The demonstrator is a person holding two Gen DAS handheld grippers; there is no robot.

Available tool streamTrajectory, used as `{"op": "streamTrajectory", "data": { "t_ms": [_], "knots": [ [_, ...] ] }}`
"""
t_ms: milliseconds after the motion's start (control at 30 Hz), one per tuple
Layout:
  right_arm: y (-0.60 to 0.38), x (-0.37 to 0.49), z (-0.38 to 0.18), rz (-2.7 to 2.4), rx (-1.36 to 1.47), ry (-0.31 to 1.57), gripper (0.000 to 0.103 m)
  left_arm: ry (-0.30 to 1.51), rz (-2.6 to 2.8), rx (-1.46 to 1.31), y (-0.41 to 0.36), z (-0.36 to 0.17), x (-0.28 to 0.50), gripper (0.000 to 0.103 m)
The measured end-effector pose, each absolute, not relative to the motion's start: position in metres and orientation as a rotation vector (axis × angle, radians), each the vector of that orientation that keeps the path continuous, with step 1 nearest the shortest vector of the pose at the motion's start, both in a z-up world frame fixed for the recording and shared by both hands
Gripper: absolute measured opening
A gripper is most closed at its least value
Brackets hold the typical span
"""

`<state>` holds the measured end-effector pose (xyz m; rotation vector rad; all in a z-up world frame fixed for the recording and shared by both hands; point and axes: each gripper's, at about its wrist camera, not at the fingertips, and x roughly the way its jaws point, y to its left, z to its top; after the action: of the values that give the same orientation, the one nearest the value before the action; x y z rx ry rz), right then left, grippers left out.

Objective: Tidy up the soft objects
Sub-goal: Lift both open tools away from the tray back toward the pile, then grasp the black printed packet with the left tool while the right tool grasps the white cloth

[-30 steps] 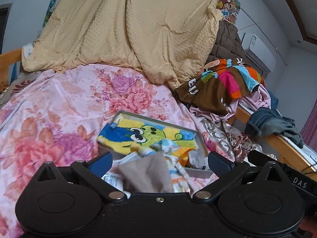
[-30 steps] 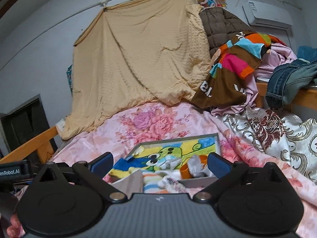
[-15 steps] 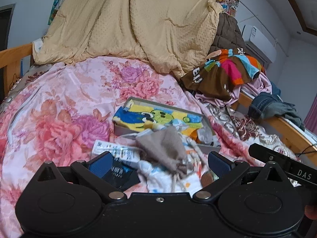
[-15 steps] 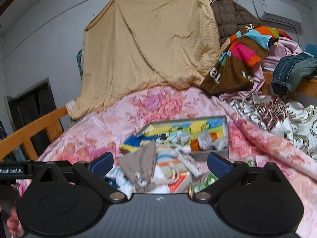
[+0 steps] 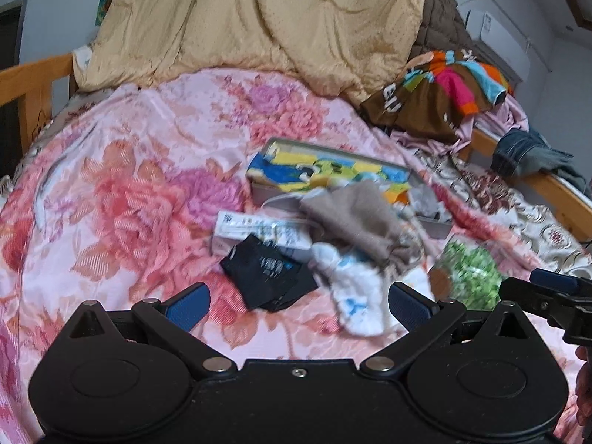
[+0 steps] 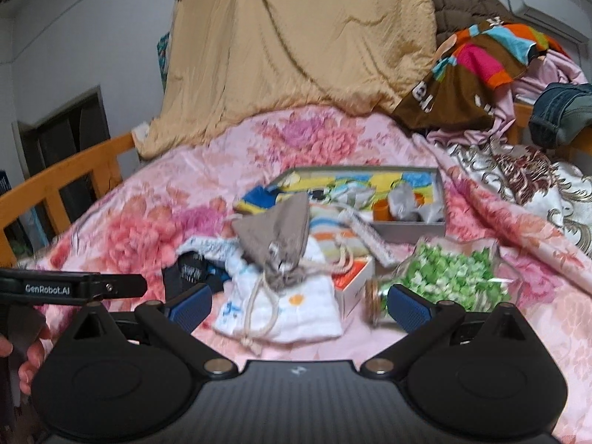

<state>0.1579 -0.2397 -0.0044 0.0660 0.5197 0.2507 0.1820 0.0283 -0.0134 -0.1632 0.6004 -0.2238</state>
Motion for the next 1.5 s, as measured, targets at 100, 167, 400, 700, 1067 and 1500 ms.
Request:
{"op": "streamTrajectory", "data": {
  "t_ms": [100, 167, 400, 700, 1067, 1500],
  "knots": [
    [-0.234, 0.161, -0.012, 0.258, 0.044, 0.550, 0.103, 0.628, -0.223, -0.164, 0.032, -0.022, 0.187, 0.102],
    [-0.230, 0.162, -0.017, 0.263, 0.033, 0.565, 0.103, 0.638, -0.229, -0.161, 0.032, -0.026, 0.190, 0.102],
    [-0.217, 0.169, -0.032, 0.287, -0.016, 0.602, 0.103, 0.644, -0.272, -0.095, 0.029, -0.034, 0.200, 0.102],
    [-0.208, 0.182, -0.048, 0.299, -0.044, 0.639, 0.103, 0.653, -0.300, -0.065, 0.029, -0.049, 0.209, 0.102],
    [-0.210, 0.197, -0.058, 0.279, -0.011, 0.651, 0.103, 0.636, -0.309, -0.065, 0.033, -0.060, 0.224, 0.102],
    [-0.202, 0.208, -0.066, 0.274, -0.015, 0.617, 0.103, 0.628, -0.325, -0.107, 0.032, -0.068, 0.254, 0.102]
  ]
}}
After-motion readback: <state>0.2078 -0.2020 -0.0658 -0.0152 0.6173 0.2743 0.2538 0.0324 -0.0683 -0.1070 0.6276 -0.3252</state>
